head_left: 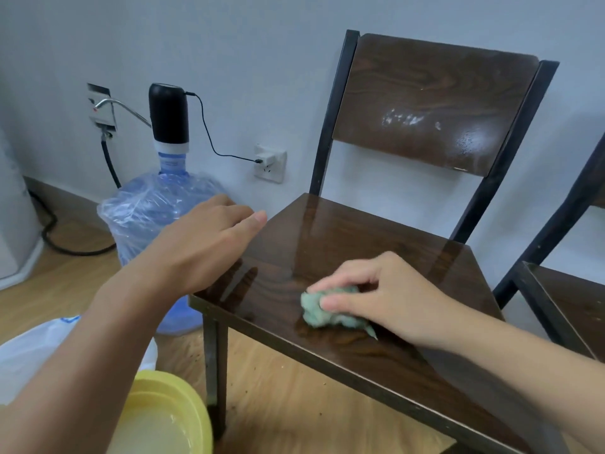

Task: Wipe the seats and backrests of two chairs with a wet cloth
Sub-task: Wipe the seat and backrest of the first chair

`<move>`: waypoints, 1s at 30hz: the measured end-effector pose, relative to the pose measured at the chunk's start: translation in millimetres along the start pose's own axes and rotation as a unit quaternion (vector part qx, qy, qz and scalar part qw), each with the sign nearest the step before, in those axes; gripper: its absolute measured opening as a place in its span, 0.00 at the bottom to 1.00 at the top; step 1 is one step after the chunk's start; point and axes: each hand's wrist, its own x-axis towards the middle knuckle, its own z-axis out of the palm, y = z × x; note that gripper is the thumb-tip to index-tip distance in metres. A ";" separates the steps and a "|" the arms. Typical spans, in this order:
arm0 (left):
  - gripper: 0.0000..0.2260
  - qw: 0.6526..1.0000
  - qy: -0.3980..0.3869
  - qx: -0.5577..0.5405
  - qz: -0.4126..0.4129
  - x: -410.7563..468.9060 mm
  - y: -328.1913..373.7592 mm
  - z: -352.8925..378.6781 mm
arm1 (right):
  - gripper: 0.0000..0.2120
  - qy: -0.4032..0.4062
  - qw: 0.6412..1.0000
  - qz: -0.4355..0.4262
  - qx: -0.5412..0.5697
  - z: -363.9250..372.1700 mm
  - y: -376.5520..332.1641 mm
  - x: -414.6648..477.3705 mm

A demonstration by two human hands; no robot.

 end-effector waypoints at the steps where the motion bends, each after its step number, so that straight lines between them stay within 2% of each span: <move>1: 0.31 1.000 -0.004 0.003 0.007 -1.5 -0.8 -0.4 | 0.08 -0.029 1.000 0.003 0.002 -4.0 -3.1 -18.8; 5: 0.30 0.999 -0.008 -0.023 0.040 -0.2 -0.1 -0.9 | 0.09 -0.150 0.986 0.053 0.058 -38.5 1.1 -81.6; 7: 0.29 0.998 -0.003 -0.033 0.061 4.3 7.1 2.9 | 0.10 -0.169 0.974 0.091 0.124 -68.4 19.3 -95.0; 8: 0.29 0.997 0.000 -0.039 0.072 6.1 13.1 6.5 | 0.12 -0.134 0.968 0.120 0.174 -86.0 32.5 -94.7; 10: 0.26 0.995 0.005 -0.056 0.087 7.0 25.5 13.6 | 0.11 0.013 0.959 0.181 0.219 -121.5 65.2 -78.8; 11: 0.25 0.994 0.005 -0.060 0.087 6.5 31.3 16.7 | 0.09 0.098 0.956 0.198 0.191 -136.7 82.6 -65.8; 13: 0.24 0.995 0.000 -0.055 0.088 6.3 40.6 22.4 | 0.06 0.235 0.944 0.222 0.062 -158.2 114.1 -36.6; 15: 0.27 0.994 -0.014 -0.047 0.099 6.4 46.4 28.8 | 0.07 0.306 0.919 0.237 -0.071 -163.5 135.8 -13.1; 17: 0.29 0.993 -0.027 -0.043 0.111 6.7 47.9 36.3 | 0.10 0.295 0.914 0.243 -0.137 -153.9 145.4 -1.7; 19: 0.26 0.991 -0.036 -0.041 0.126 7.5 46.9 42.0 | 0.09 0.279 0.921 0.221 -0.156 -137.3 140.6 -8.3; 23: 0.09 0.989 -0.004 -0.019 0.145 9.5 39.1 45.2 | 0.06 0.222 0.949 0.149 -0.165 -101.4 101.5 -68.6; 28: 0.07 0.991 0.004 -0.018 0.136 11.4 45.3 42.0 | 0.09 0.152 0.978 0.099 -0.103 -65.6 56.6 -167.2; 30: 0.06 0.989 0.005 -0.014 0.145 12.2 51.5 42.2 | 0.08 0.118 0.987 0.085 -0.063 -60.6 42.3 -193.4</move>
